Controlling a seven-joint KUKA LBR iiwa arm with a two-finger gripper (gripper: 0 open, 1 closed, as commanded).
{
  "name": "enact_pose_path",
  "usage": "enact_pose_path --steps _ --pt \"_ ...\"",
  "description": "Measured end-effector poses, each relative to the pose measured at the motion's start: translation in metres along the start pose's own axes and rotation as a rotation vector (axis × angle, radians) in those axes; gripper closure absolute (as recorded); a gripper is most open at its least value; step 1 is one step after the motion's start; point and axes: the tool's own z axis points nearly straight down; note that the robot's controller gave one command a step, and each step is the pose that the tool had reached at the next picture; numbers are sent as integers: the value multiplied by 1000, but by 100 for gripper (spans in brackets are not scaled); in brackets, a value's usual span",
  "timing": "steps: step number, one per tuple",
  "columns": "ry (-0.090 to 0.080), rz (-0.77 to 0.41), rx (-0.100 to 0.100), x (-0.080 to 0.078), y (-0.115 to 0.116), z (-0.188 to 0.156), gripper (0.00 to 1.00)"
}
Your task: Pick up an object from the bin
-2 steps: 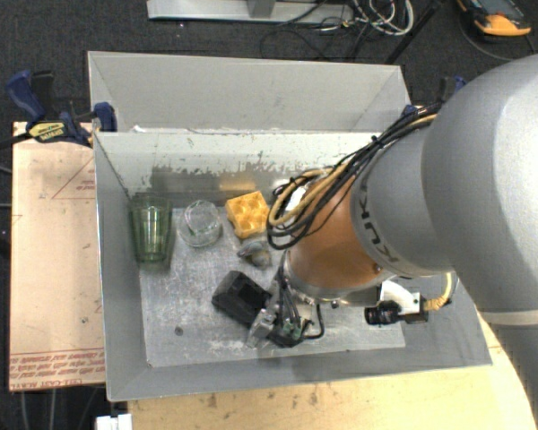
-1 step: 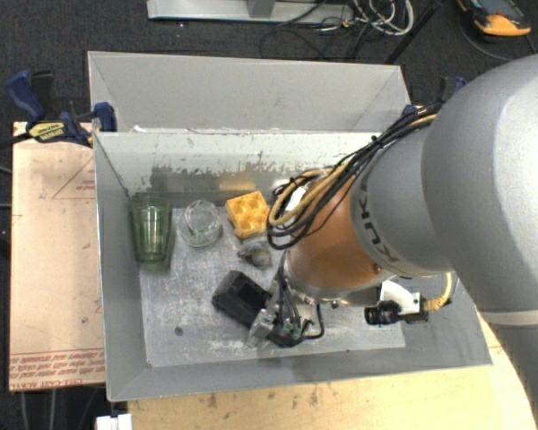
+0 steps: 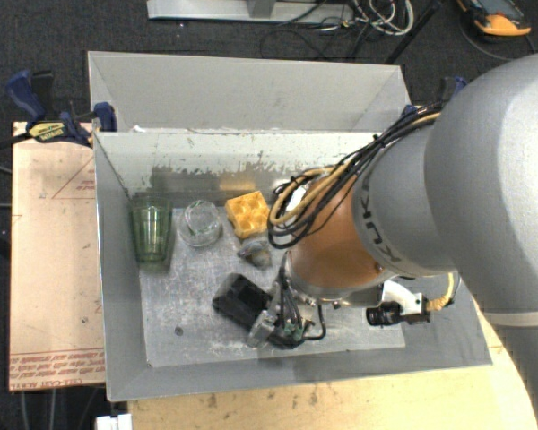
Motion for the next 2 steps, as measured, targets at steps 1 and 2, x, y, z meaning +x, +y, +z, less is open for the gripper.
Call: enact_pose_path --steps 1,2 --pt "11 -1 7 3 -1 -16 100" --pt "10 -2 7 3 -1 -35 100"
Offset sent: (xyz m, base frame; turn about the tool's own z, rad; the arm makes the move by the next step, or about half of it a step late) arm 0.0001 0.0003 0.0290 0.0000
